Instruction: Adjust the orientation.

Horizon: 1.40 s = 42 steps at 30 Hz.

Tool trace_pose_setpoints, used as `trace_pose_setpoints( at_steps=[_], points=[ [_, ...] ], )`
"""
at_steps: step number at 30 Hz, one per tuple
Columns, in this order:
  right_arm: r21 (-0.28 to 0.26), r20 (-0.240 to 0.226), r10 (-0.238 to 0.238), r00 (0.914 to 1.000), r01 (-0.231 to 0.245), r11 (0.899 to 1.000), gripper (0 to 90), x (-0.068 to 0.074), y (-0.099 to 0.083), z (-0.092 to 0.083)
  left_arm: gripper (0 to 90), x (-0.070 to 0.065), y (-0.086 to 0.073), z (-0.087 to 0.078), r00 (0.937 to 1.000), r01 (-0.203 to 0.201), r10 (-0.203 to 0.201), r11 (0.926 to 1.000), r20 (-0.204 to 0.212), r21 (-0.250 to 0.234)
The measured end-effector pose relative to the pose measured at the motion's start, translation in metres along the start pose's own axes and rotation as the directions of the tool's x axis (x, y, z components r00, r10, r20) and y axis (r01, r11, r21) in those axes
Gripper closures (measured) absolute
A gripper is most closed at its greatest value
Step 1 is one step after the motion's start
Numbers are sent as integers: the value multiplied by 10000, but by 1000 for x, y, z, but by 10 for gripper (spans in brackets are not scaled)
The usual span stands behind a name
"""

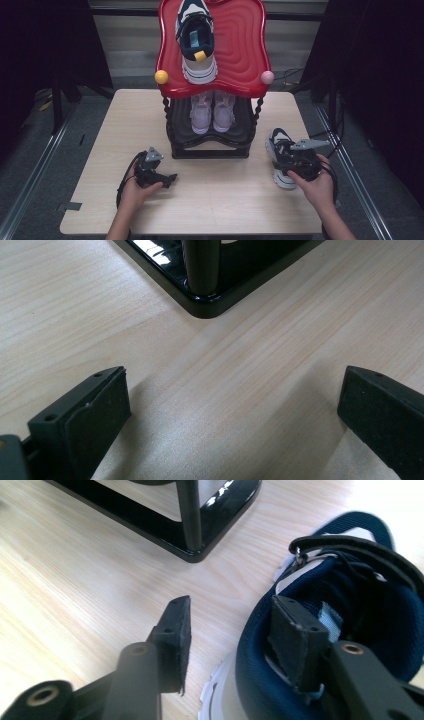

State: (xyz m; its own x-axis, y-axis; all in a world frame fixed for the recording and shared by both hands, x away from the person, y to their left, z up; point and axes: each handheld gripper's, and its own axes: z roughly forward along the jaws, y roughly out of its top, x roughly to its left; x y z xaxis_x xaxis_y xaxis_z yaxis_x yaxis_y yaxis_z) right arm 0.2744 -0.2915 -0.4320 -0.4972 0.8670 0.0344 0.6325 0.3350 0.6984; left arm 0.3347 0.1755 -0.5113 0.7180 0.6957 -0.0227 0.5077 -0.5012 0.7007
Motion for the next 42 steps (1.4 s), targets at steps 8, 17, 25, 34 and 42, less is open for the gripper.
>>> trace_pose_setpoints(
  at_steps=[8, 17, 25, 34, 42],
  points=[
    [-36, -323, 201, 9993, -202, 9998, 692, 3, 2, 6, 0, 0, 0, 0, 10000, -4, 4, 10000, -15, 12],
    [-194, -452, 225, 9987, -234, 9995, 687, 8, 7, 13, 0, 0, 0, 0, 10000, -1, 1, 10000, 2, 1],
    [219, -851, -106, 9963, 125, 9997, 471, 9, 15, 2, 0, 0, 0, 0, 10000, -6, 6, 10000, 5, 3],
    [1771, -1716, -726, 9825, 1032, 9788, 421, 2, 32, -5, 0, 0, 0, 0, 10000, -6, 6, 10000, -17, 15],
    [3181, -2121, -1354, 9678, 1994, 9269, 445, 7, 43, 0, 0, 0, 0, 0, 10000, -3, 3, 10000, 0, 3]
  ],
)
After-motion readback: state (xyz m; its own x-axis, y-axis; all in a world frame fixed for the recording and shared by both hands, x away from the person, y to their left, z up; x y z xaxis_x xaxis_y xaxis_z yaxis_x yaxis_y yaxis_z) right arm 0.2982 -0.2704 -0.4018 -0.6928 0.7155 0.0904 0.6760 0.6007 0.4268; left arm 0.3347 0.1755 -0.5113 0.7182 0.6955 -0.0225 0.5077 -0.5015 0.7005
